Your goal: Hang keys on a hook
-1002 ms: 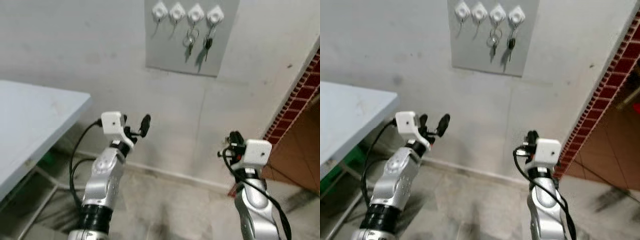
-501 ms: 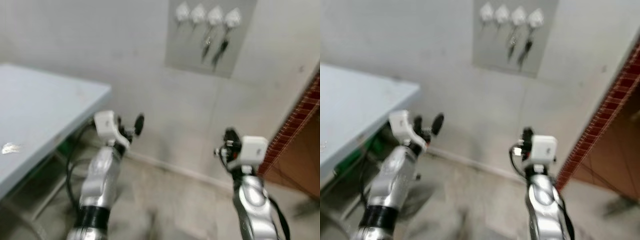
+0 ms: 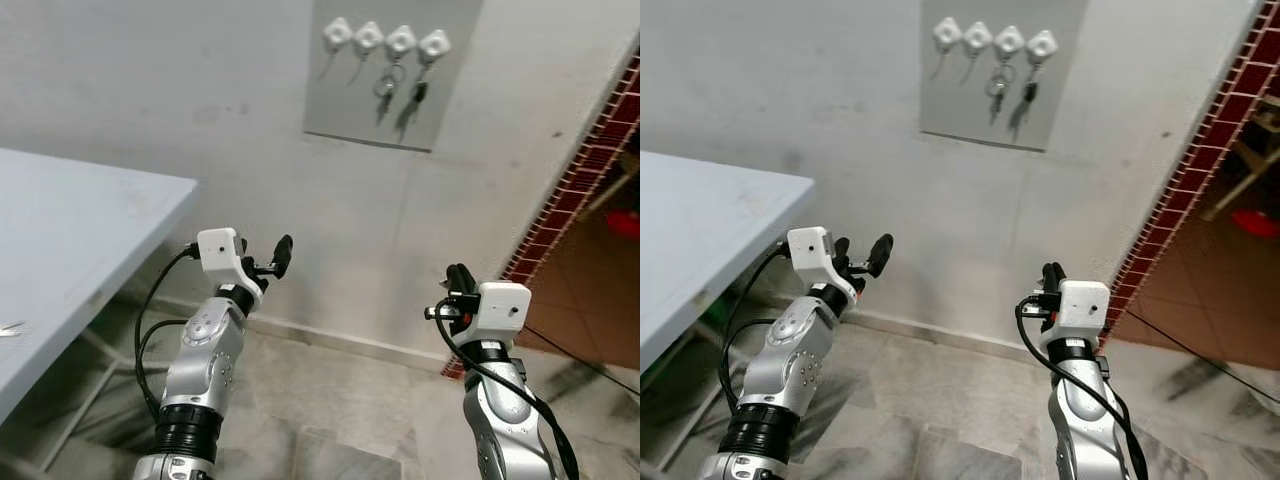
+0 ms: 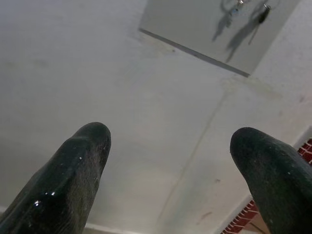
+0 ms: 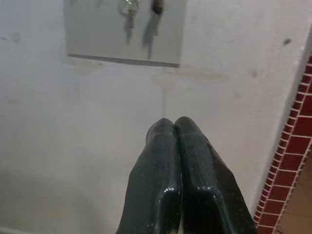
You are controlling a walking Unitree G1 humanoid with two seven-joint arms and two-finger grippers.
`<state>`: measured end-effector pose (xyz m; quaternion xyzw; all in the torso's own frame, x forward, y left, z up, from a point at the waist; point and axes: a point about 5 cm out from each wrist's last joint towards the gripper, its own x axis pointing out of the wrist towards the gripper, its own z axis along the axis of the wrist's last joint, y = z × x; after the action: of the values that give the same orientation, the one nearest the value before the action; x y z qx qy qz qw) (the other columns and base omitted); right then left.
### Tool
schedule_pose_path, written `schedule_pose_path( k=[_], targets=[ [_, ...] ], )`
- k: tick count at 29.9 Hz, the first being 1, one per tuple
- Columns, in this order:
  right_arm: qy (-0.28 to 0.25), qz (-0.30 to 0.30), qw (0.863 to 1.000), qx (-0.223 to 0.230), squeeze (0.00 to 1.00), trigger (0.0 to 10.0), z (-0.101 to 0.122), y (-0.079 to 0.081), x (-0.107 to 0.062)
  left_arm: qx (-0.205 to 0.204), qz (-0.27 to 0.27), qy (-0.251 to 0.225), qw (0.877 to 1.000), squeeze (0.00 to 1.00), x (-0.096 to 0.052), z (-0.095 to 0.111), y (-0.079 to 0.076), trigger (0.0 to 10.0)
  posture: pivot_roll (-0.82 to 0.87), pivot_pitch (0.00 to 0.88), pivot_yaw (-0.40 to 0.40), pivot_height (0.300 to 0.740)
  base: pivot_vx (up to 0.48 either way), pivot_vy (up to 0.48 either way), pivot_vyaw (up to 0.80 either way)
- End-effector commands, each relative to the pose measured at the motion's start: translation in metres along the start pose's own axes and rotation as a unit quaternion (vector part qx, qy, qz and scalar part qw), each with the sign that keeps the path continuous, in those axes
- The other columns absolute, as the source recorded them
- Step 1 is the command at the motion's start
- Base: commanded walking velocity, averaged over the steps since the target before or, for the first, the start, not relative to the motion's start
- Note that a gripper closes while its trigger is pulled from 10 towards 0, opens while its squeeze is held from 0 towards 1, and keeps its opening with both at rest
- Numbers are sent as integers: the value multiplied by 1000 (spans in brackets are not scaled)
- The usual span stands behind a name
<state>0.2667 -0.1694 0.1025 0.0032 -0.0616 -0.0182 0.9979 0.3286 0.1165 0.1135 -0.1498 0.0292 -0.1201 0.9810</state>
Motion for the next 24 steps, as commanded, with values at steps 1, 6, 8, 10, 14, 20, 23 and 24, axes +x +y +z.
schedule_pose_path(
  k=[1,6,8,10,14,20,23,24],
  targets=[
    [-10,-3,1000,-4,0,10000,6,-1,3,20,-1,-4,1000,0,0,4,1,10000,-30,0,-36,740,0,0,0],
    [-17,-15,1000,-6,0,10000,9,-5,7,47,-13,-12,999,0,-1,8,3,10000,-28,0,-30,740,0,0,0],
    [-19,-21,1000,-8,0,10000,10,-7,8,50,-17,-13,999,0,-2,10,2,10000,-35,0,-22,740,0,0,0],
    [-21,-22,999,-10,0,10000,11,-8,9,52,-19,-14,998,0,-2,10,2,10000,-37,0,-19,740,0,0,0],
    [-24,-31,999,-6,0,10000,13,-10,10,49,-36,-9,998,0,-2,8,-5,10000,-60,0,8,740,0,0,0],
    [-30,-26,999,3,0,10000,18,-11,8,53,-71,-4,996,0,3,9,-17,10000,-70,0,3,740,0,0,0],
    [-44,-21,999,-4,0,10000,23,-9,9,44,-60,-15,997,0,7,16,-15,10000,-65,0,-4,740,0,0,0],
    [-48,-20,999,-5,0,10000,25,-9,10,47,-57,-19,997,0,7,18,-15,10000,-64,0,-6,740,0,0,0]
  ],
)
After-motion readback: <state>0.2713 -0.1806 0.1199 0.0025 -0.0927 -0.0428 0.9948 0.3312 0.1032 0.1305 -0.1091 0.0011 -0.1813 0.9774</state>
